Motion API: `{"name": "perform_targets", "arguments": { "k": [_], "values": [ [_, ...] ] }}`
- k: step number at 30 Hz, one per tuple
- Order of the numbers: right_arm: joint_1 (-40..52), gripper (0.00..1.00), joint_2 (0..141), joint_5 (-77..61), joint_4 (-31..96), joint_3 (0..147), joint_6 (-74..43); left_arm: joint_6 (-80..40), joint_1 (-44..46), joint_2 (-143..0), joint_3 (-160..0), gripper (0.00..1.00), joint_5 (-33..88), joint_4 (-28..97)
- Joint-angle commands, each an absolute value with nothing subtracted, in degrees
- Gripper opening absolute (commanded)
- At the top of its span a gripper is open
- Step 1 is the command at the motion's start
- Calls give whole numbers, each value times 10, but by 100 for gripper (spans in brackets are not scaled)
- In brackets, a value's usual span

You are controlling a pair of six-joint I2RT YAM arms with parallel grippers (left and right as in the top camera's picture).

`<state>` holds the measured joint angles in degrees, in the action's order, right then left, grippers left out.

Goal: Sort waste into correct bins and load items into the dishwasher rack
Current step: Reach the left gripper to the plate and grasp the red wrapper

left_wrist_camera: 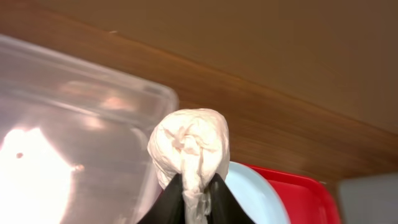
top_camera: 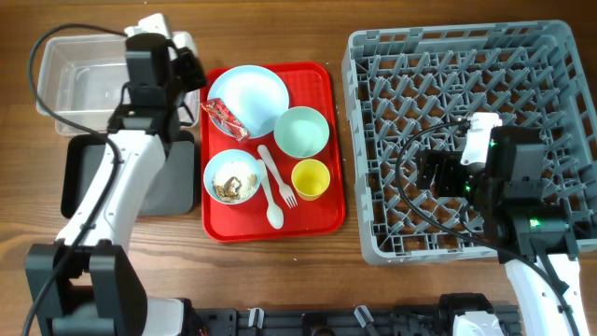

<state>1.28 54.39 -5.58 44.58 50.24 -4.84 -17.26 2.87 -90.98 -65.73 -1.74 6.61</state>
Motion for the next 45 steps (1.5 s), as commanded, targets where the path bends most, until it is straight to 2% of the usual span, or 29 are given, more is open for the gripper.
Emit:
{"name": "perform_targets", "arguments": {
  "k": [1, 2, 3, 7, 10, 15, 23, 32, 36, 38, 39, 40, 43, 44, 45],
  "values": [
    [11, 100, 547, -65, 444, 515, -49, -171, -19, -939, -660, 27, -40, 72],
    [11, 100, 547, -65, 444, 515, -49, -171, -25, -945, -660, 43, -40, 76],
    [11, 100, 547, -65, 444, 515, -49, -171, -30, -945, -660, 54, -40, 82],
    [11, 100, 547, -65, 444, 515, -49, -172, -8, -921, -660, 60, -29, 102],
    [11, 100, 547, -65, 444, 515, -49, -200, 57, -919, -660, 62, -20, 177],
    [11, 100, 547, -66, 445, 515, -49, -310, 130, -960, -655, 55, -25, 260],
    [11, 100, 547, -66, 446, 515, -50, -310, 133, -1055, -655, 55, -36, 230],
    [11, 100, 547, -66, 446, 515, -50, -310, 133, -1074, -655, 52, -42, 233],
    [11, 100, 547, -66, 446, 515, -50, -309, 133, -1093, -655, 58, -42, 198],
    [11, 100, 547, -65, 446, 515, -49, -309, 133, -1093, -655, 52, -42, 186],
    [11, 100, 547, -65, 446, 515, -49, -309, 133, -1093, -655, 42, -42, 186],
    [11, 100, 547, -65, 446, 515, -50, -309, 133, -1093, -655, 39, -42, 186],
    [11, 100, 547, -66, 446, 515, -49, -309, 133, -1097, -655, 43, -42, 186],
    [11, 100, 547, -65, 446, 515, -50, -309, 133, -1103, -655, 46, -42, 182],
    [11, 100, 547, -66, 446, 515, -50, -309, 133, -1107, -655, 54, -42, 176]
  ]
}}
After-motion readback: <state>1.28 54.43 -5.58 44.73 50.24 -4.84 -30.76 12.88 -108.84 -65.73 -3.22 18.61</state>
